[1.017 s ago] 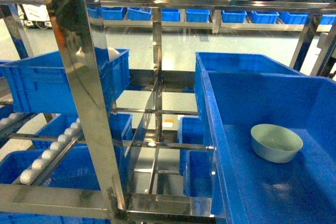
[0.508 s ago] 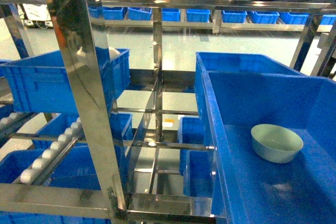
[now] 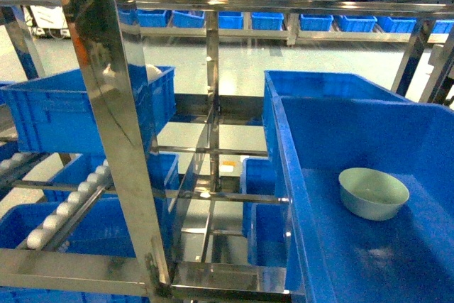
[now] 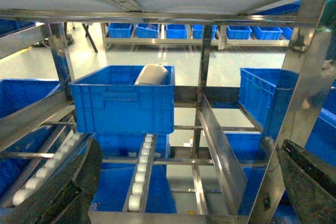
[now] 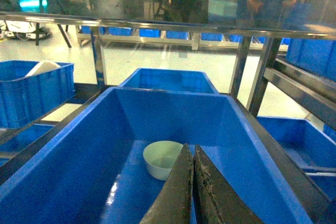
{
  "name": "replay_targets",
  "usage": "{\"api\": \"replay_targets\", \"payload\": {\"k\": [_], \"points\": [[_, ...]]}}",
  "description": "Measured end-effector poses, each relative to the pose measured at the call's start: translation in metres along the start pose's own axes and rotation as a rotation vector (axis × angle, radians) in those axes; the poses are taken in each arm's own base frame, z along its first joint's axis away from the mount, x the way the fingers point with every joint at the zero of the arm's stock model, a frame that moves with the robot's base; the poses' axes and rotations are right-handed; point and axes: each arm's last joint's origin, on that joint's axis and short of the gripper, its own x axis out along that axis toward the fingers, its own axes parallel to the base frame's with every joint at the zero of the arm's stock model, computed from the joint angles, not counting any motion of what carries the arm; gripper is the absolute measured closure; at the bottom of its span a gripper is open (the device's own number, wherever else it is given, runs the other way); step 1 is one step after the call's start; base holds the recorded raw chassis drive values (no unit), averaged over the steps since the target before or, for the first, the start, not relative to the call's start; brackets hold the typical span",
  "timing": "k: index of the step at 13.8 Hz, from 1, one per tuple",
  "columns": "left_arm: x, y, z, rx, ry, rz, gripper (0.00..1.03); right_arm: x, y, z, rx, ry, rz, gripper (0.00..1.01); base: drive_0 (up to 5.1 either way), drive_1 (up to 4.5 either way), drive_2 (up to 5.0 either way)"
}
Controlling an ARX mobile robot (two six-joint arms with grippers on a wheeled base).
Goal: Place green bowl on second shelf with right arm
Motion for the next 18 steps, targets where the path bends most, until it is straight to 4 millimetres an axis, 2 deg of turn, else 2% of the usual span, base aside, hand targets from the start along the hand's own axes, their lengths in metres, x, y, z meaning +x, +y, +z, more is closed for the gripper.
{"api": "replay_targets", "payload": {"k": [4, 7, 13, 16, 18], "points": [[0.000, 0.000, 0.000, 0.000, 0.000, 0.000, 0.05, 0.000, 0.000, -0.007, 0.000, -0.006, 0.000, 0.99, 0.0, 0.00, 0.0], [0.000, 0.000, 0.000, 0.000, 0.000, 0.002, 0.05, -0.001, 0.000, -0.019, 0.000, 0.001, -0.001, 0.99, 0.0, 0.00, 0.0], [0.000, 0.000, 0.000, 0.000, 0.000, 0.000, 0.05, -0.001, 0.000, -0.018, 0.000, -0.008, 0.000, 0.98, 0.0, 0.00, 0.0], [0.000, 0.000, 0.000, 0.000, 0.000, 0.000, 0.05, -0.001, 0.000, -0.018, 0.001, -0.008, 0.000, 0.57, 0.0, 0.00, 0.0], [0.000, 0.000, 0.000, 0.000, 0.000, 0.000, 0.05, -0.001, 0.000, -0.018, 0.000, -0.008, 0.000, 0.35, 0.0, 0.00, 0.0]]}}
